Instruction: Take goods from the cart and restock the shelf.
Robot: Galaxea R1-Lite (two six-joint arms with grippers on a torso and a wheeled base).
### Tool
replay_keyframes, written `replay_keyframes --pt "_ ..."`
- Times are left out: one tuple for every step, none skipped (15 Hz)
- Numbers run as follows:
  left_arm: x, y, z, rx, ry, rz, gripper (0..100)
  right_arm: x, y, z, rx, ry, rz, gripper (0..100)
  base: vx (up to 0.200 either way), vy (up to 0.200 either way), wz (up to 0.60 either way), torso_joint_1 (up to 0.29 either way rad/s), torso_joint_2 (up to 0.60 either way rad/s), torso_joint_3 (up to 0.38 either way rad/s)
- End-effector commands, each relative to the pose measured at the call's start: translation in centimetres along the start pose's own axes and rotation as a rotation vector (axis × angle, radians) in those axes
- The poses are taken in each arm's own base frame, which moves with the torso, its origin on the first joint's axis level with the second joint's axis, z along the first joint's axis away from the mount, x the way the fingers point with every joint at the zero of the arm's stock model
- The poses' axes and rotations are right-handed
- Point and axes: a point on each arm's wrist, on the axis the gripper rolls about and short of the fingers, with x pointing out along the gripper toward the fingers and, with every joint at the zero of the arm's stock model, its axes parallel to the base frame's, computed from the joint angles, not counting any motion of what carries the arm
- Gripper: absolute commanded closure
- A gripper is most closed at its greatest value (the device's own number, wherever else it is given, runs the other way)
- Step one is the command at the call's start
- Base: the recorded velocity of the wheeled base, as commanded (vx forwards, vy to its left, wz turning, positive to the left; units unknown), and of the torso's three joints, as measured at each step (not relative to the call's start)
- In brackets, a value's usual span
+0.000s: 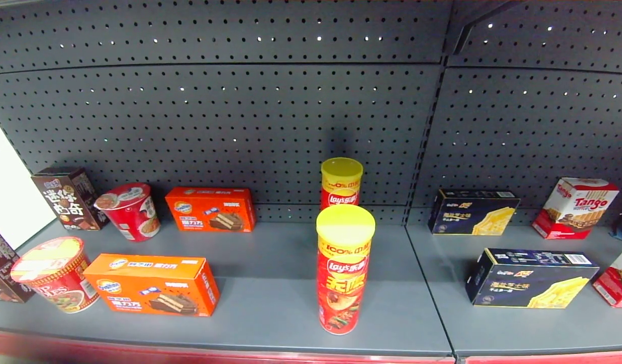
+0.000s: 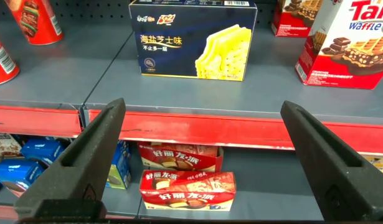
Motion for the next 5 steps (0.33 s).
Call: replay_keyframes --pt "0.02 0.00 -0.02 0.000 0.004 0.000 0 0.01 0.00 0.00 -0.001 0.001 0.000 0 0.000 0.000 0.00 0.000 0.00 0.000" --pt "0.00 0.00 -0.01 0.000 0.001 0.000 0 0.01 0.00 0.00 -0.001 0.001 0.000 0 0.000 0.000 0.00 0.000 0.00 0.000" --pt "0.00 0.00 -0.01 0.000 0.001 0.000 0 0.01 0.00 0.00 -0.001 0.001 0.000 0 0.000 0.000 0.00 0.000 0.00 0.000" --pt "0.02 0.00 0.00 0.000 0.002 0.002 0 0.01 0.00 0.00 -0.001 0.001 0.000 0 0.000 0.000 0.00 0.000 0.00 0.000" --pt "0.02 0.00 0.00 -0.002 0.002 0.002 0 0.01 0.00 0.00 -0.001 0.001 0.000 0 0.000 0.000 0.00 0.000 0.00 0.000"
